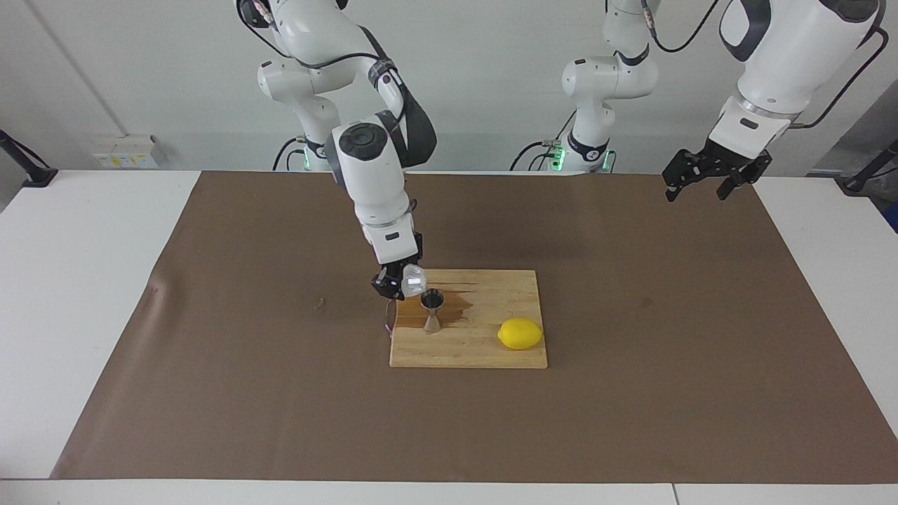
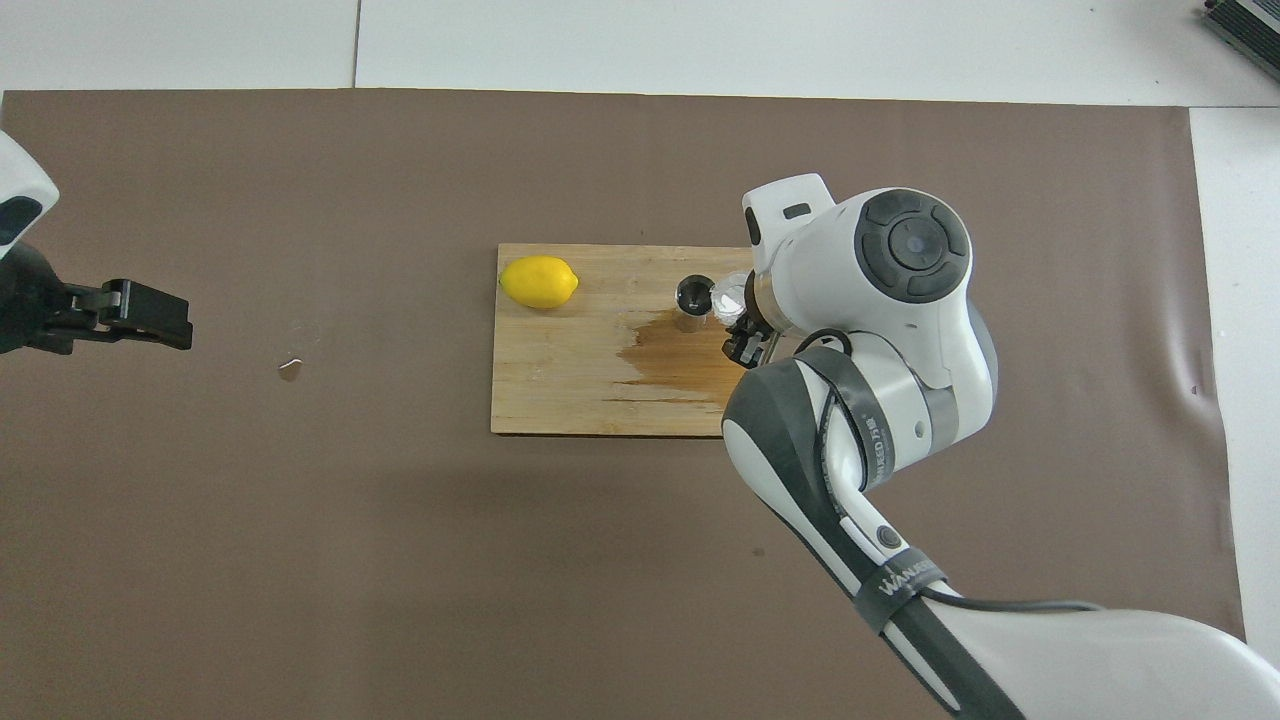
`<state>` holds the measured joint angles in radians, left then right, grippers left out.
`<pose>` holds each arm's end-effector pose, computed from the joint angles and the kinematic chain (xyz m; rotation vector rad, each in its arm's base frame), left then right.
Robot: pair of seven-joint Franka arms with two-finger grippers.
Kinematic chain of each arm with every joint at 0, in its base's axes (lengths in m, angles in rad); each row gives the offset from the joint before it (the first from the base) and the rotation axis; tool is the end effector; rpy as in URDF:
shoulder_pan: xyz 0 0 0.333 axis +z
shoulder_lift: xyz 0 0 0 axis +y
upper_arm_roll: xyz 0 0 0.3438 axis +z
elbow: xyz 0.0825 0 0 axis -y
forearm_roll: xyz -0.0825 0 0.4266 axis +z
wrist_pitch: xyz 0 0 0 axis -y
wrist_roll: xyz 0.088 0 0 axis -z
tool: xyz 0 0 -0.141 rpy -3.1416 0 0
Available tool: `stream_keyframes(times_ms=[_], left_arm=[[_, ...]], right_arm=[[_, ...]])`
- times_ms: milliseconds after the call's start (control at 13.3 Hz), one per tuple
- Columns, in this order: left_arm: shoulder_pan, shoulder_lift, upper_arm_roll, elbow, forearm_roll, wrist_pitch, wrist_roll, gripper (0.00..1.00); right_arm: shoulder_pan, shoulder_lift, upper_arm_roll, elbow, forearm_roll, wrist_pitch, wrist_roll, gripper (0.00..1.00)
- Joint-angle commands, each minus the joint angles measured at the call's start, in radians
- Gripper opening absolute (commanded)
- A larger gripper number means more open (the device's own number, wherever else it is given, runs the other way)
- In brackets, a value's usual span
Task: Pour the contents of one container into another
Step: 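Tilt the white cup over the dark cup with the right gripper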
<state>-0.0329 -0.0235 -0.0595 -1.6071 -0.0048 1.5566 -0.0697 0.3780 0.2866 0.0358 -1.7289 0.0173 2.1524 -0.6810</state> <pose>0.5836 -0.0551 0.6123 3.1399 -0.0356 -0.0428 0.6442 0.2823 0.4029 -2.6791 -1.6135 -0.2180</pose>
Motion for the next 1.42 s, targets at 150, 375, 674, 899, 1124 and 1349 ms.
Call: stream_keyframes(times_ms=[150, 375, 674, 899, 1124, 1349], left_arm=[[0.004, -0.024, -0.002, -0.025, 0.016, -0.007, 0.002, 1.0], [0.004, -0.024, -0.002, -0.025, 0.016, -0.007, 0.002, 1.0], [0.004, -0.024, -0.002, -0.025, 0.016, -0.009, 0.002, 1.0], [0.004, -0.024, -0.002, -0.025, 0.016, -0.007, 0.002, 1.0], [0.004, -0.024, -0.002, -0.025, 0.016, -0.007, 0.004, 1.0], [0.004, -0.024, -0.002, -0.025, 0.016, -0.007, 0.004, 1.0]], right_arm=[[-0.002, 0.032, 0.003, 0.121, -0.083, -0.137, 0.026, 0.45], [-0.002, 0.052, 0.004, 0.179, -0.103, -0.216, 0.025, 0.45], [0.015, 0.071, 0.006, 0.201, -0.132, -0.247, 0.023, 0.44], [0.016, 0.098, 0.007, 0.233, -0.135, -0.238, 0.025, 0.44], [0.036, 0.117, 0.007, 0.233, -0.135, -0.224, 0.026, 0.44], [0.039, 0.12, 0.007, 0.235, -0.134, -0.218, 0.028, 0.44]])
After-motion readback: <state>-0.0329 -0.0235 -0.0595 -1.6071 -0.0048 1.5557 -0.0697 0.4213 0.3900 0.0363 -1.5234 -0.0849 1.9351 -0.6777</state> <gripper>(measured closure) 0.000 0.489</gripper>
